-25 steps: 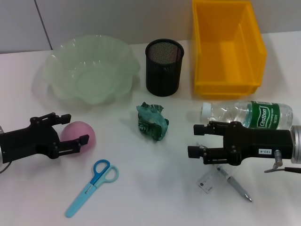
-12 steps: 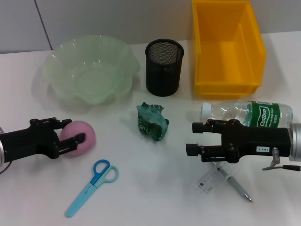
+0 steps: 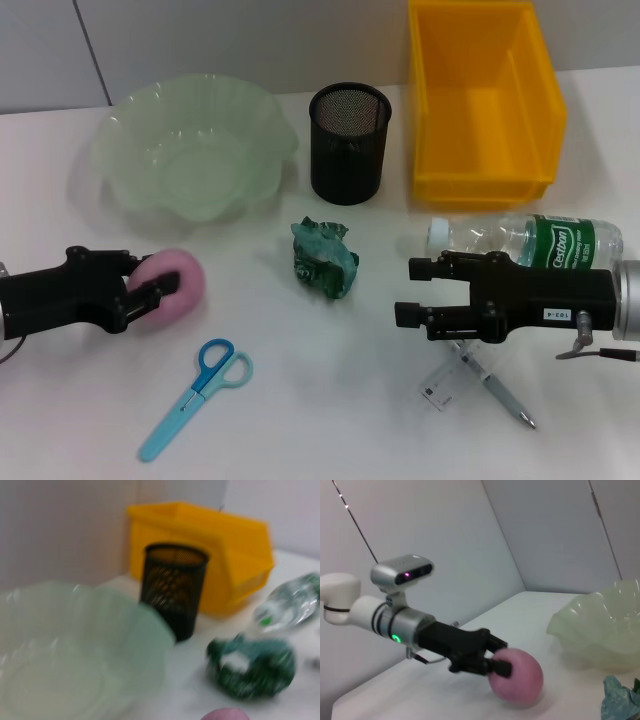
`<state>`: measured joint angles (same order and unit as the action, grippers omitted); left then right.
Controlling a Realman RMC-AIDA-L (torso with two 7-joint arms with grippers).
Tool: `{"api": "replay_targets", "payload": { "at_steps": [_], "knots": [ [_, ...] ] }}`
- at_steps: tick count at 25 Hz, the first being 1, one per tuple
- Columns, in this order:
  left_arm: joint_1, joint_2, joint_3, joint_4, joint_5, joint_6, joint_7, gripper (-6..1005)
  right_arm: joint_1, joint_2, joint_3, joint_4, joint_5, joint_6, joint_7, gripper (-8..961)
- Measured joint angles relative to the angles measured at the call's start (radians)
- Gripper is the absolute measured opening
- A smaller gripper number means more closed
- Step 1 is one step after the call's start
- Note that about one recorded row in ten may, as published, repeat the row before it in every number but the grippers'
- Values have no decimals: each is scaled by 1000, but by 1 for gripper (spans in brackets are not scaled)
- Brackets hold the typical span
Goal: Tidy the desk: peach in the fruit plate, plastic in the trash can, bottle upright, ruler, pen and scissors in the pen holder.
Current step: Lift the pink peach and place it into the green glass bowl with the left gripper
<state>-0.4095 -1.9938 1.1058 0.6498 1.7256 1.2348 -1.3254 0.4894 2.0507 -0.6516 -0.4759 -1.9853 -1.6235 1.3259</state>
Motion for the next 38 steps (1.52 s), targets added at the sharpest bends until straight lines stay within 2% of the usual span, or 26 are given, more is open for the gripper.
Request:
{"api": "replay_targets", "payload": {
  "at_steps": [3, 4, 5, 7, 9, 10, 12, 17, 19, 24, 34, 37, 38],
  "knots": [
    [14, -2, -26, 82, -5, 88, -42, 311, 0, 0, 0, 1, 2, 1, 1, 814],
    [18, -21, -99, 140, -12, 158, -52, 305, 0, 0, 0, 0, 3, 1, 3, 814],
    [18, -21, -99, 140, -12, 158, -52, 299, 0, 0, 0, 0, 3, 1, 3, 813],
    [8, -42, -178, 165, -20, 194, -51, 286, 0, 0, 0, 0, 4, -1, 4, 813],
    [-43, -68, -284, 150, -47, 184, -34, 270, 0, 0, 0, 0, 5, -3, 5, 813],
    [-43, -68, -284, 150, -47, 184, -34, 260, 0, 0, 0, 0, 5, -3, 5, 813],
    [-89, -70, -303, 95, -76, 125, -10, 241, 0, 1, 0, 0, 5, -5, 5, 813],
    [-188, -71, -300, -22, -101, -102, 14, 195, 0, 3, 0, -5, 5, -9, 5, 813],
    [-236, -75, -295, -80, -101, -241, 21, 179, 0, 4, 0, -5, 5, -9, 5, 813],
    [-265, -79, -276, -118, -101, -338, 37, 141, 0, 7, 0, -7, 5, -9, 1, 814],
    [-269, -82, -182, -127, -102, -424, 33, 173, 9, 11, 0, -8, 2, -1, -3, 814],
    [-269, -82, -177, -127, -103, -432, 32, 419, 10, 11, 0, -8, 2, 0, -3, 814],
    [-269, -82, -176, -128, -105, -434, 32, 459, 10, 11, 0, -7, 2, 0, -3, 814]
  ]
}}
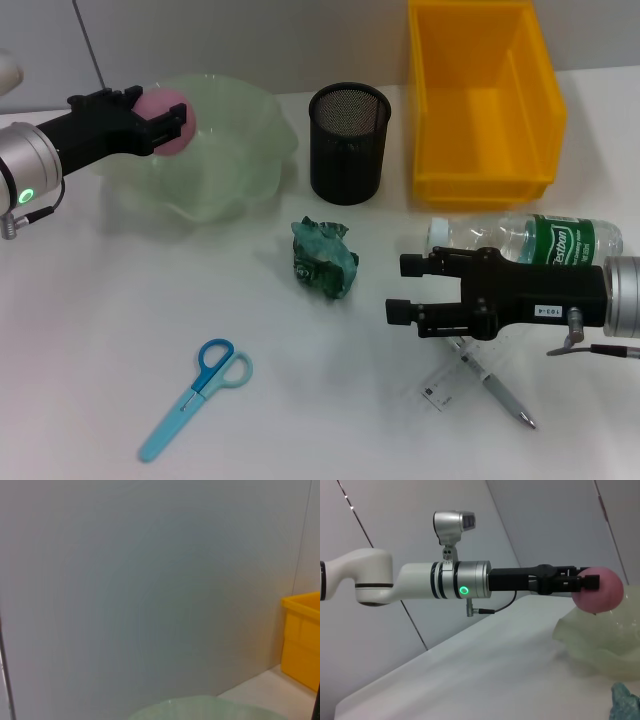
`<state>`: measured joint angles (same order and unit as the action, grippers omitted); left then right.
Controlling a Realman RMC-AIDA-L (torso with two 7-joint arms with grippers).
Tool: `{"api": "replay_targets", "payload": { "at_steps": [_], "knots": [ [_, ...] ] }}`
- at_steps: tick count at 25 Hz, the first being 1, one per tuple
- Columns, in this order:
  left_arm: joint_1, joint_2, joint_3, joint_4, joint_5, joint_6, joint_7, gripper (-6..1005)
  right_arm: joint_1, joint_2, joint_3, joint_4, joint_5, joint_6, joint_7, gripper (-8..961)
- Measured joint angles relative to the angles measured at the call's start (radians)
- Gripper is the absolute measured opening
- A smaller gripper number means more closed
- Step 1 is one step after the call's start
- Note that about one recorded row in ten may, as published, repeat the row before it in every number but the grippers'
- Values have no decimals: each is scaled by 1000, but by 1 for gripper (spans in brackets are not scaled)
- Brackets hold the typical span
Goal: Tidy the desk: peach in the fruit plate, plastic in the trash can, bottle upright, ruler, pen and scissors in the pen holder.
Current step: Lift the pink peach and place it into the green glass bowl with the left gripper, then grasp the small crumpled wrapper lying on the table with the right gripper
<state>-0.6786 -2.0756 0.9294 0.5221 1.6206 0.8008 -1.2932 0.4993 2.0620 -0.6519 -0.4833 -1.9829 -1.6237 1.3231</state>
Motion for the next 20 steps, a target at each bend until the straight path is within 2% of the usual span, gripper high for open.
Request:
{"api": "replay_targets", "payload": {
  "at_steps": [9, 12, 20],
  "knots": [
    [0, 0, 3, 1, -19, 19, -3, 834, 1, 3, 0, 4, 1, 1, -1, 813],
    [9, 5, 1, 6, -44, 83, -9, 833, 1, 3, 2, 5, 2, 1, -1, 813],
    [152, 44, 4, 129, -62, 631, -144, 829, 1, 3, 2, 2, 2, -3, 7, 813]
  ]
}}
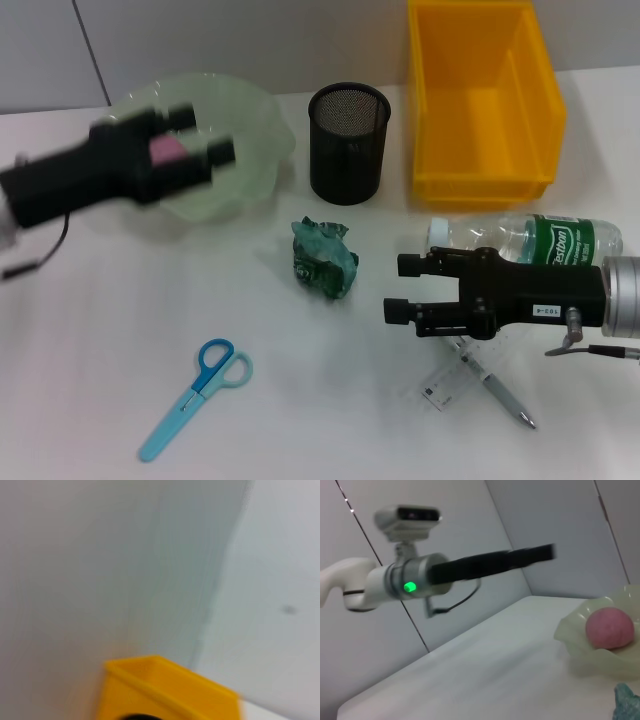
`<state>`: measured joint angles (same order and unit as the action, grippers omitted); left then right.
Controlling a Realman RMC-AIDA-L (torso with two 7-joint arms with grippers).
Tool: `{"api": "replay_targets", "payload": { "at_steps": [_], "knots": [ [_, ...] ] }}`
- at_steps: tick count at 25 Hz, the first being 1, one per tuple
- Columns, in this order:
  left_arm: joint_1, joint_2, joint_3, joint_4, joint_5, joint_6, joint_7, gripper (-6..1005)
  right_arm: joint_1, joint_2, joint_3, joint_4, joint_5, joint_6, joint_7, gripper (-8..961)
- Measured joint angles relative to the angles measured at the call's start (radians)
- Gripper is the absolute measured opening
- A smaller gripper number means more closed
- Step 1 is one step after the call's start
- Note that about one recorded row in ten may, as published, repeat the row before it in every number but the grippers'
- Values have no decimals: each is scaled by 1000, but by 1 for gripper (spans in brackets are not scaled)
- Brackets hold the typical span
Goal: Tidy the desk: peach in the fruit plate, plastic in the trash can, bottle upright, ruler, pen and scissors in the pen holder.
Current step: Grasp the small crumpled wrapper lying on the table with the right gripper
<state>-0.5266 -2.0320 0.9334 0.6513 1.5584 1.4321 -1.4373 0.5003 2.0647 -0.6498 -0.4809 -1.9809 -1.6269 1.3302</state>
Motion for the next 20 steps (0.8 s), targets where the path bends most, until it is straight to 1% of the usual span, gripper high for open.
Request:
{"api": "replay_targets", "payload": {
  "at_steps": [3, 5, 6, 9, 10, 12, 15, 16, 17, 20],
  "knots": [
    [39, 25, 2, -6, 30, 137, -31, 828, 0, -3, 1, -2, 0, -4, 8, 813],
    [60, 38, 2, -24, 73, 197, -34, 827, 0, -5, -2, -3, -1, -5, 15, 813],
    [68, 40, 2, -29, 101, 214, -28, 827, 0, -5, -2, -3, -2, -5, 16, 814],
    [73, 40, 2, -31, 119, 219, -20, 825, 1, -7, -2, -4, -3, -4, 17, 814],
    [87, 40, 2, -41, 172, 225, 25, 825, 2, -7, -2, -6, -3, -4, 17, 814],
    [99, 35, -1, -55, 189, 226, 81, 824, 9, -8, 3, -22, 2, -9, 29, 814],
    [113, 31, -5, -66, 192, 227, 123, 822, 39, 3, -9, -143, 4, -28, 165, 814],
    [118, 31, -6, -67, 192, 229, 125, 822, 72, 3, -55, -232, -10, -29, 294, 814],
    [121, 31, -6, -67, 192, 230, 125, 821, 72, 3, -55, -232, -10, -29, 294, 814],
    [127, 30, -7, -67, 191, 232, 125, 820, 144, -11, -136, -346, -75, -23, 487, 813]
  ]
}}
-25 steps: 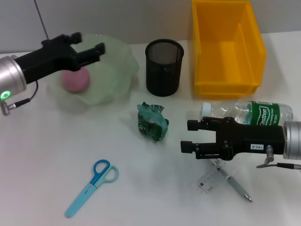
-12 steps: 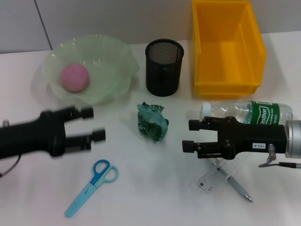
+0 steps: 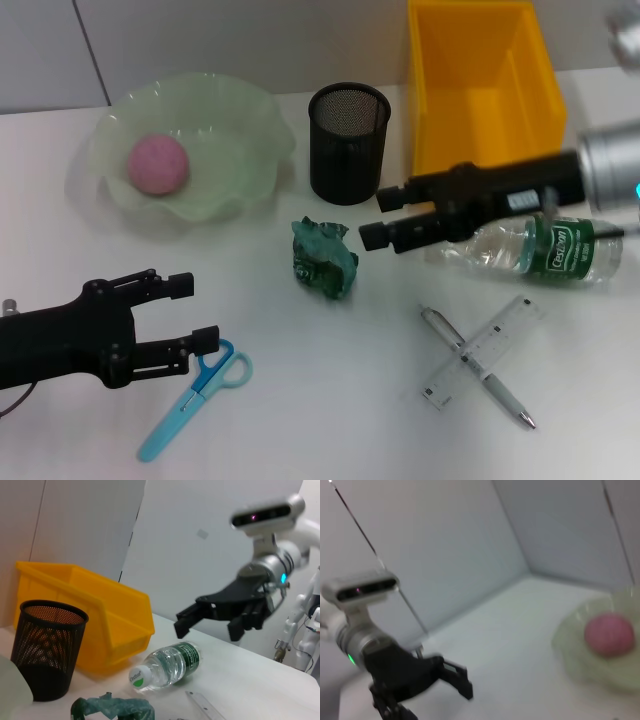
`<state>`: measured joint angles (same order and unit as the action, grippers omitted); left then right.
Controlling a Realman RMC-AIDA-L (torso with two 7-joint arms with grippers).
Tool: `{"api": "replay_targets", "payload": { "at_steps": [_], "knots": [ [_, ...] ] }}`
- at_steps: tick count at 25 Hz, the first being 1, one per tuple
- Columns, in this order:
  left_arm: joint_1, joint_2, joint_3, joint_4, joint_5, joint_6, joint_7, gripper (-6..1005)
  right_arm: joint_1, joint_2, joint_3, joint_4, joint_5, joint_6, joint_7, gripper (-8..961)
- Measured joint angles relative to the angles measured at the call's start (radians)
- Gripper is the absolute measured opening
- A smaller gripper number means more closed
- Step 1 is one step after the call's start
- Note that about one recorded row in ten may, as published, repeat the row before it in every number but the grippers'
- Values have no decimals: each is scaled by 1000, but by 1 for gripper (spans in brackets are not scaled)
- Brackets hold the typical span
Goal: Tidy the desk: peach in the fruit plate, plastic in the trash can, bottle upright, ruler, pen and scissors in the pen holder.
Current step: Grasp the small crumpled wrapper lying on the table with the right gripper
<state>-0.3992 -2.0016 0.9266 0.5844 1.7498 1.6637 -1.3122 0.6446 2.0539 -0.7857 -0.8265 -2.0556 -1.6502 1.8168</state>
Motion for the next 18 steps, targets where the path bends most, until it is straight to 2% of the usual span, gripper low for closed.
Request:
{"api": "replay_targets", "payload": {
  "at_steps": [1, 2, 4, 6, 8, 11, 18],
  "knots": [
    [1, 0, 0, 0, 0, 1, -1, 819, 68, -7, -35, -48, -85, 1, 110, 813],
    [1, 0, 0, 0, 0, 1, -2, 819, 68, -7, -35, -48, -85, 1, 110, 813],
    [1, 0, 0, 0, 1, 2, -5, 818, 129, -9, -53, -68, -172, 2, 182, 813],
    [1, 0, 0, 0, 2, 2, -7, 817, 218, 2, -84, -74, -290, 33, 244, 813],
    [2, 0, 0, 0, 2, 2, -8, 816, 241, 10, -104, -72, -320, 53, 261, 813],
    [5, 0, 0, 0, 2, 0, -10, 815, 277, 23, -190, -45, -376, 147, 312, 811],
    [9, 0, 0, 0, 2, -3, -24, 811, 312, 26, -354, 54, -386, 313, 435, 810]
  ]
}}
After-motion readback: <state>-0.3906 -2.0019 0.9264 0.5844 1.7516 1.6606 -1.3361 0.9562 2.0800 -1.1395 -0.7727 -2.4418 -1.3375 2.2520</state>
